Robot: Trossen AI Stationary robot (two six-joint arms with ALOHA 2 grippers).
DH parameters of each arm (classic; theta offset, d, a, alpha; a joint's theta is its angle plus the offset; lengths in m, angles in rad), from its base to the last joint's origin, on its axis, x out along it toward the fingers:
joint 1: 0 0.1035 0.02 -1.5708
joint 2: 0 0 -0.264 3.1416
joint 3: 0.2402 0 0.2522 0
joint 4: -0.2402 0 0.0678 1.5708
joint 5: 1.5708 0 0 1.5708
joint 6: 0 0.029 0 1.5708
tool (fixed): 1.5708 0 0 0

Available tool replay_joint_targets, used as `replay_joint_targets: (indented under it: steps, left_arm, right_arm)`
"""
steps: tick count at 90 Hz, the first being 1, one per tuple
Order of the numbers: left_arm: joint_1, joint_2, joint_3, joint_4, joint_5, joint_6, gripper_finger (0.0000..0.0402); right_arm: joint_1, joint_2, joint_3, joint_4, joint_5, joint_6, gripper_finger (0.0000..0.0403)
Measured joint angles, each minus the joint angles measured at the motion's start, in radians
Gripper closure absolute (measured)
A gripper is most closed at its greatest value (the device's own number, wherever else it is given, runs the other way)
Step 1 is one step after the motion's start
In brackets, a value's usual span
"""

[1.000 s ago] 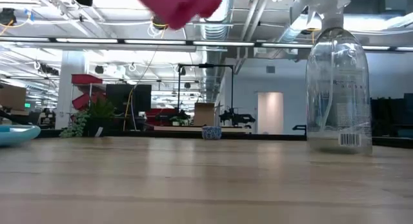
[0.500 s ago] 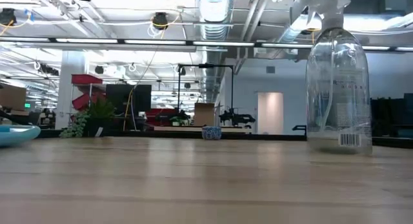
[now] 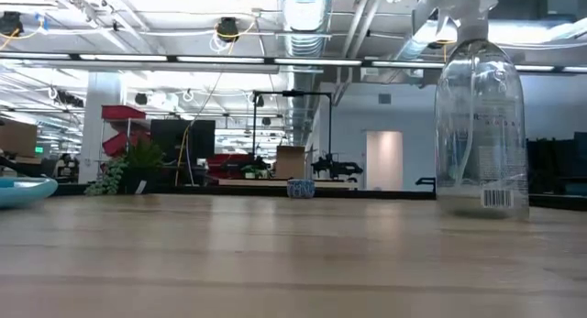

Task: Apply microfiber cloth
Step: Wipe the back of the black cellphone using pink microfiber cloth

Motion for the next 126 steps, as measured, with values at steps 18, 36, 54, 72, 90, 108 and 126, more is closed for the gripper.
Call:
replay_joint_targets:
  steps: [18, 36, 54, 72, 90, 108, 126]
  left_arm:
    - [0.0, -0.001, 0.0, -0.039, 0.015, -0.018, 0.0395]
    - [0.002, 0.0, -0.001, -0.056, 0.011, -0.05, 0.0395]
    - [0.003, -0.001, 0.001, -0.05, -0.053, -0.055, 0.0395]
    - [0.02, 0.001, 0.003, -0.056, -0.068, -0.064, 0.0395]
    - [0.029, 0.002, 0.019, -0.059, -0.12, -0.053, 0.0395]
    - [0.029, 0.003, 0.035, -0.042, -0.13, -0.048, 0.0395]
    - [0.033, -0.001, 0.049, -0.043, -0.142, -0.045, 0.0395]
  right_arm:
    - [-0.018, 0.006, 0.0, -0.017, -0.111, 0.103, 0.0403]
    - [-0.034, 0.013, 0.001, -0.036, -0.119, 0.084, 0.0403]
    - [-0.005, 0.012, 0.001, 0.153, 0.096, -0.111, 0.0403]
    - [-0.038, 0.022, 0.002, 0.004, -0.075, 0.059, 0.0403]
    - [-0.045, 0.03, 0.003, -0.167, -0.127, 0.13, 0.0403]
    - [-0.018, 0.037, 0.001, -0.291, -0.125, 0.259, 0.0403]
    - [-0.033, 0.087, -0.003, -0.184, -0.211, 0.253, 0.0403]
